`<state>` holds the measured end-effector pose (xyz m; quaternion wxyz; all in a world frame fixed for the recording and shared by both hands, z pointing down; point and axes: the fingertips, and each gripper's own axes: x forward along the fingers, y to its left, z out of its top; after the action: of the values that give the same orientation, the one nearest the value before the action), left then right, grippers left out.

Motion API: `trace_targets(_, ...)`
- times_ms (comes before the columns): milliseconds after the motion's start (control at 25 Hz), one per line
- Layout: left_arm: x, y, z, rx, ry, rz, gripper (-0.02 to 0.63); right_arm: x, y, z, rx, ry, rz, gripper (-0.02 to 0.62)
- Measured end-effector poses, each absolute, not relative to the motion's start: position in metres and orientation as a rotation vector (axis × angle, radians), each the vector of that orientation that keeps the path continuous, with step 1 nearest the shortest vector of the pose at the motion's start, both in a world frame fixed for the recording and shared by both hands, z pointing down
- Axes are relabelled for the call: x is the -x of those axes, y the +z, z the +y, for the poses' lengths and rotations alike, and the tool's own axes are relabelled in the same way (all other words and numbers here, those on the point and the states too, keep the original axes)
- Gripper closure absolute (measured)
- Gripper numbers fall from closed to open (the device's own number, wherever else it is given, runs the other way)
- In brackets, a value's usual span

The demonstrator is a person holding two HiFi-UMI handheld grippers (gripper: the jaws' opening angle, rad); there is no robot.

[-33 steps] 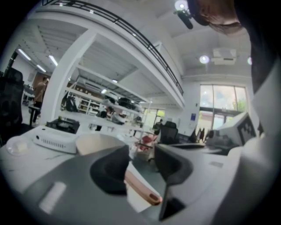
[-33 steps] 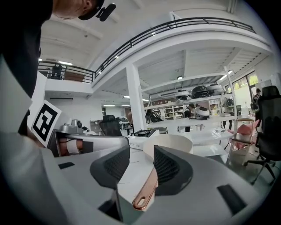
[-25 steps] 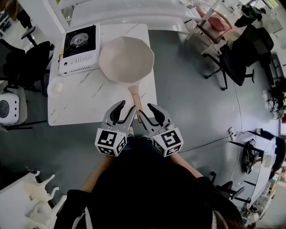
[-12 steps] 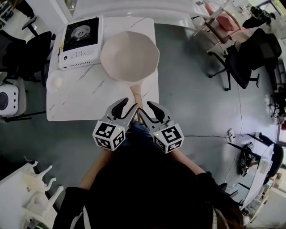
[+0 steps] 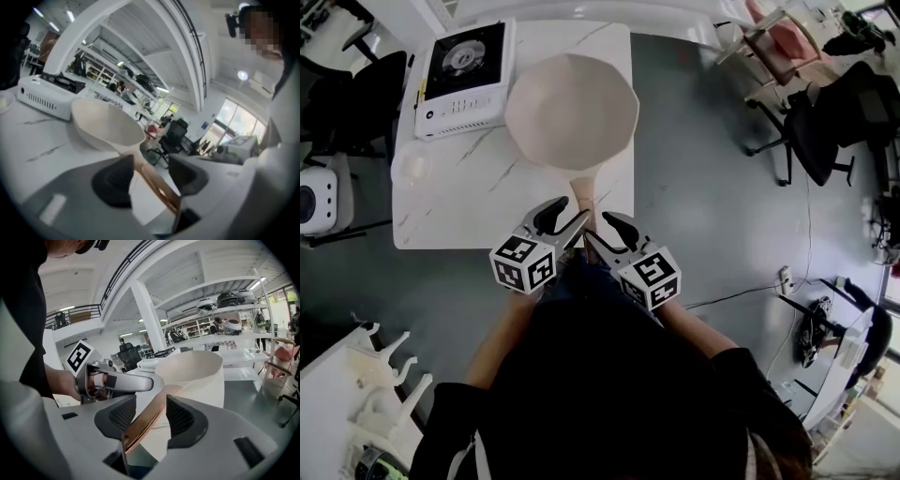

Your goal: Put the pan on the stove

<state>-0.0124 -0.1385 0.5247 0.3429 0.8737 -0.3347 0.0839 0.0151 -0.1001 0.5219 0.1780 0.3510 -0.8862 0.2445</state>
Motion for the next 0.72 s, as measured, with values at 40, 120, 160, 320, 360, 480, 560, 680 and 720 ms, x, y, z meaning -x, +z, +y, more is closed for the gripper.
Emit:
trace_targets(40,0.012,0.529,-0.139,-2.255,0.220,-0.861,0.367,-0.016,0.526,-0.099,-0.974,0.707,-2.502,0.422)
trace_targets(120,0.011,0.538,-0.140,-2.230,0.226,-0.841,0.350,-0.016,0.533,-0.097,-0.939,0.739,-2.493,0.416)
trace_targets(160,0.011,0.542,-0.140,-2.218,0.228,-0.830,0.345,-0.016,0.537,-0.096,-0.922,0.754,-2.489,0.410)
trace_targets(320,0.008,0.556,-0.139,-2.153,0.206,-0.757,0.324,-0.014,0.547,-0.094,-0.864,0.839,-2.478,0.390)
trace_targets(360,0.007,0.559,-0.139,-2.135,0.194,-0.729,0.321,-0.014,0.549,-0.094,-0.853,0.855,-2.477,0.390)
trace_targets(480,0.002,0.564,-0.138,-2.103,0.165,-0.636,0.318,-0.013,0.555,-0.091,-0.809,0.906,-2.473,0.387)
trace_targets(560,-0.002,0.566,-0.137,-2.106,0.166,-0.582,0.318,-0.010,0.558,-0.088,-0.757,0.965,-2.475,0.385)
trace_targets(680,-0.009,0.571,-0.137,-2.112,0.172,-0.519,0.301,-0.003,0.562,-0.084,-0.668,1.079,-2.483,0.385)
trace_targets(720,-0.012,0.572,-0.136,-2.108,0.167,-0.496,0.299,-0.002,0.563,-0.083,-0.644,1.118,-2.483,0.385)
